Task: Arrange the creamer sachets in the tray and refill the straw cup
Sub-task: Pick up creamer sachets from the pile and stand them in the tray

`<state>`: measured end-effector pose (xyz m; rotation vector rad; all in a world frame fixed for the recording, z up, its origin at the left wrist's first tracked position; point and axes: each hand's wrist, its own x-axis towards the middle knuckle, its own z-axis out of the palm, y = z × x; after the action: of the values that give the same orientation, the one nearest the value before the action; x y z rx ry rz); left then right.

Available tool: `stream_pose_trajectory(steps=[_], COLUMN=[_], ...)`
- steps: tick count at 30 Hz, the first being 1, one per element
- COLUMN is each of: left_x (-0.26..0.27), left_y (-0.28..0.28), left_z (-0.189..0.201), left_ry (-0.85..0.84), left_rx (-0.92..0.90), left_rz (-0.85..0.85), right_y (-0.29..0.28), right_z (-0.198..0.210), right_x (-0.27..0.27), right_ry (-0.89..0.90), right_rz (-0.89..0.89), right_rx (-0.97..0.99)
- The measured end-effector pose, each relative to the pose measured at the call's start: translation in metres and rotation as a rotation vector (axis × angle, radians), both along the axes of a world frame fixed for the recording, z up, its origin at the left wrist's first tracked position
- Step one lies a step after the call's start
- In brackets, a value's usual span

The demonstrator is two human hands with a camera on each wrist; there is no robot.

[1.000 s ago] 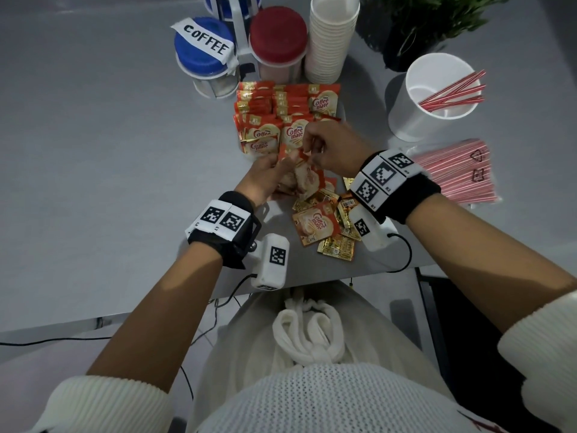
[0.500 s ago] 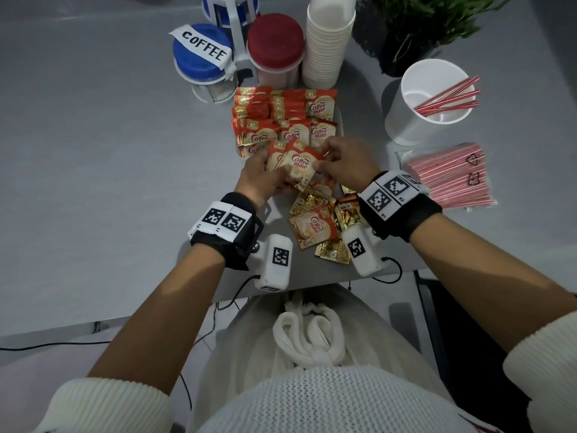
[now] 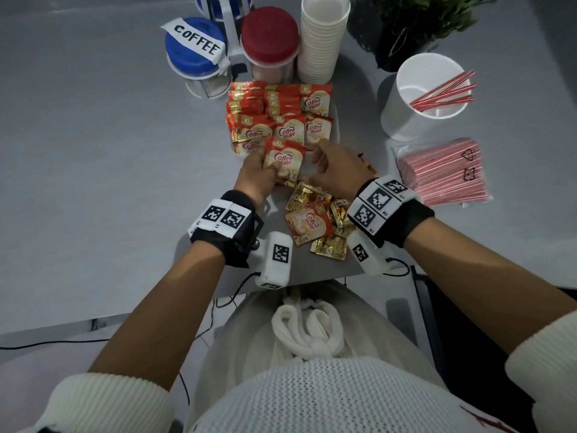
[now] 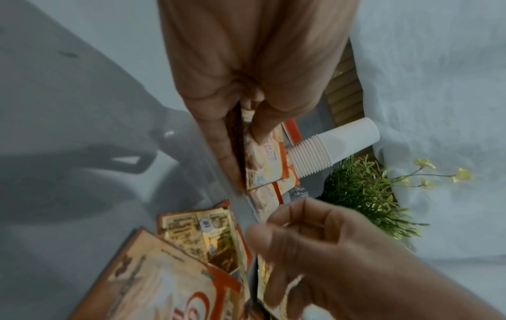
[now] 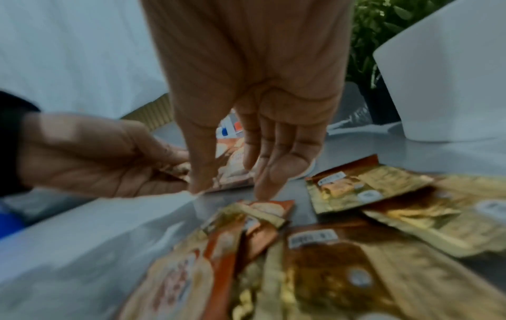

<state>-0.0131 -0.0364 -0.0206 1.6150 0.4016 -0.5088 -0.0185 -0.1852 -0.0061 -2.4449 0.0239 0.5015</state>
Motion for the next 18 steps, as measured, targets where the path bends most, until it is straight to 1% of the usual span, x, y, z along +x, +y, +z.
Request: stream_pose_trajectory(steps=[2,3,6,9,13,16,18], left_x=[0.001,0.001,-0.001,-0.003,-0.005,-0.006,-0.007], left_y=[0.004,0.005,0.006,0.007,0.008,0.009,0.009], left_z=[-0.003,-0.003,-0.001,-0.001,-0.002,-0.001,0.0], left_ry=[0.004,0.004,0.003,0.015,0.037,0.039,0.028], left_rx=[0.02,0.027,0.028,0.008,-0.018,-0.022,-0.021], left_rz=[0.011,0.011,0.02,0.034,0.038,0.043,0.015], right_y=[-0.002,-0.003,-0.001,0.0,-0.004,-0.009,-0.013], right_z=[0.0,-0.003,-0.011,-0.015,-0.019,-0.014,-0.003], right_x=[-0.007,-0.011,-0.022,-0.023,-0.019,-0.015,-0.009], right_ry=[0.086,0.129,0.178,0.152,0.16,0.183,0.139], right_rz=[0.151,0.214,0.33,0.357,0.378,0.332,0.285], right_rx=[-0.165,-0.217,-0.25,-0.237,-0.212,-0.092,0.01])
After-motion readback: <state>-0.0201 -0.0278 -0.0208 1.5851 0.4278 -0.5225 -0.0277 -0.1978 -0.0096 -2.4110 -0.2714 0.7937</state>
